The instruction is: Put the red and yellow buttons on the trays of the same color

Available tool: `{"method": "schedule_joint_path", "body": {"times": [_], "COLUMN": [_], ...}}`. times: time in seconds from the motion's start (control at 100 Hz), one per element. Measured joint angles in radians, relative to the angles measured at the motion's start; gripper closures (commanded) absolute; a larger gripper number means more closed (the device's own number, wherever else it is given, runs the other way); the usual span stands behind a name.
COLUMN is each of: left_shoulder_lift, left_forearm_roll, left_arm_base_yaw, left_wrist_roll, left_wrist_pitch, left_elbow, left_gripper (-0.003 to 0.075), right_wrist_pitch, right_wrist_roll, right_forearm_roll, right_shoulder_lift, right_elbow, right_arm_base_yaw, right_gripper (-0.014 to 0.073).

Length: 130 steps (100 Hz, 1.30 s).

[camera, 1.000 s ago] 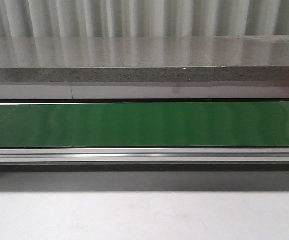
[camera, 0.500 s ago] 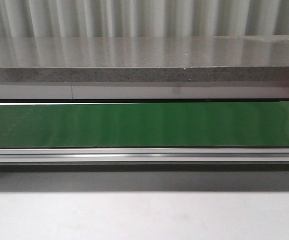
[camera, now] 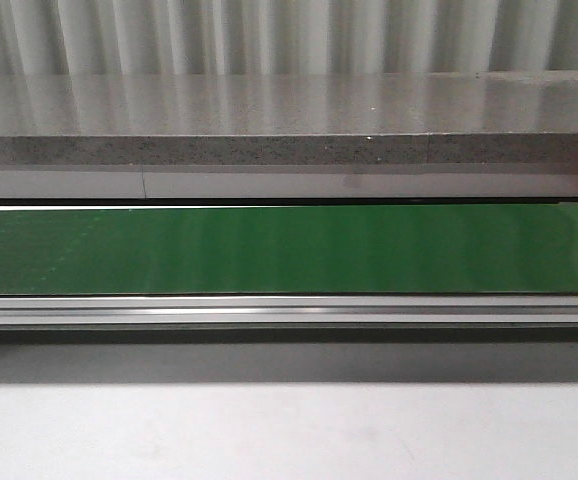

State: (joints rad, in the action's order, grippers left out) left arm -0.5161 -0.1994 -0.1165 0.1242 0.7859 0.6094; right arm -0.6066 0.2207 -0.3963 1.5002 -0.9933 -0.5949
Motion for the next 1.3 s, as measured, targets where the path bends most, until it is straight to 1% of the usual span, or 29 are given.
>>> {"method": "schedule_joint_path", "body": {"times": [0.09,0.16,0.25,0.32,0.61,0.75,0.96,1.3], "left_shoulder_lift": [0.0,0.0,0.0,0.0,0.0,0.0,0.0,0.0], "left_forearm_roll": [0.0,0.0,0.0,0.0,0.0,0.0,0.0,0.0], "left_arm_base_yaw": [0.0,0.0,0.0,0.0,0.0,0.0,0.0,0.0], "left_wrist_roll": [0.0,0.0,0.0,0.0,0.0,0.0,0.0,0.0], "left_wrist_pitch": [0.0,0.0,0.0,0.0,0.0,0.0,0.0,0.0], "left_elbow": [0.0,0.0,0.0,0.0,0.0,0.0,0.0,0.0], "left_gripper": [0.074,0.074,0.074,0.074,0.074,0.074,0.074,0.074], "right_wrist_pitch": [-0.012,-0.027,-0.046,-0.061,-0.072,-0.074,-0.074,-0.06], "right_wrist_roll": [0.0,0.0,0.0,0.001,0.011,0.018,0.074,0.089], "right_forearm_roll": [0.003,0.005,0.01,0.017,0.057,0.079,0.086,0.086], "right_shoulder_lift": [-0.058,-0.098,-0.144,-0.173,-0.292,-0.367,-0.547,-0.921], "right_elbow": [0.0,0.0,0.0,0.0,0.006,0.037,0.146,0.367], "right_arm_base_yaw": [0.044,0.089,0.157,0.213,0.45,0.538,0.603,0.612], "right_gripper": [0.0454,0.054,0.0614,0.0648,0.0654,0.0654,0.0654,0.0654]}}
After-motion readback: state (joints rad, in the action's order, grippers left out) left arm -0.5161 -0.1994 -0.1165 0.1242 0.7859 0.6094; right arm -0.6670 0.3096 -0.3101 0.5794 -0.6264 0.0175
